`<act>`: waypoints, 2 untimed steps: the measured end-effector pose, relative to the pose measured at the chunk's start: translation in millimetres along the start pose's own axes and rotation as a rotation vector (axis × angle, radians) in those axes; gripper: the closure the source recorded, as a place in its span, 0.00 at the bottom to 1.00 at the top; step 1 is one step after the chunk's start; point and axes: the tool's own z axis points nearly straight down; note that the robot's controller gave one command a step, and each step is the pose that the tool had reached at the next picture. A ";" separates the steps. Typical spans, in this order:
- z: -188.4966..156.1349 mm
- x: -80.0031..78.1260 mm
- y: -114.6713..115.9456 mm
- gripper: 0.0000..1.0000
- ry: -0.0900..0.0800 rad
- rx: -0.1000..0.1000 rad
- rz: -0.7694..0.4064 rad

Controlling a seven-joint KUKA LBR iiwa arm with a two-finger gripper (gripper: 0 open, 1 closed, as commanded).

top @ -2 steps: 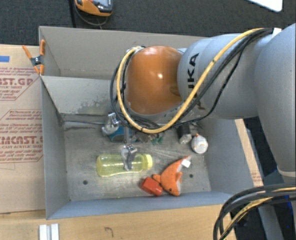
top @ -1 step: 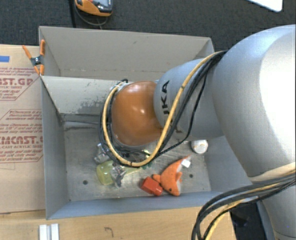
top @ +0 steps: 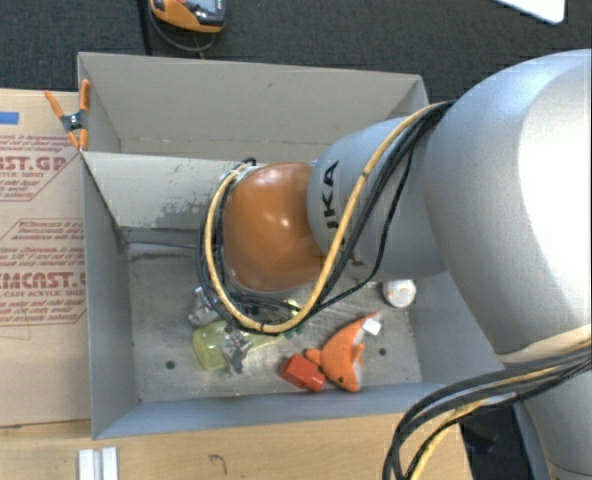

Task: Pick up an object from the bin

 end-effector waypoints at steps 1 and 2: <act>-1.8 0.6 -2.2 1.00 -0.002 -0.006 -0.001; -1.8 0.6 -2.1 1.00 -0.002 -0.006 -0.001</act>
Offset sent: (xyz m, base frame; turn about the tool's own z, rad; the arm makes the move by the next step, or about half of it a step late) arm 0.0000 0.0000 0.0000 0.0000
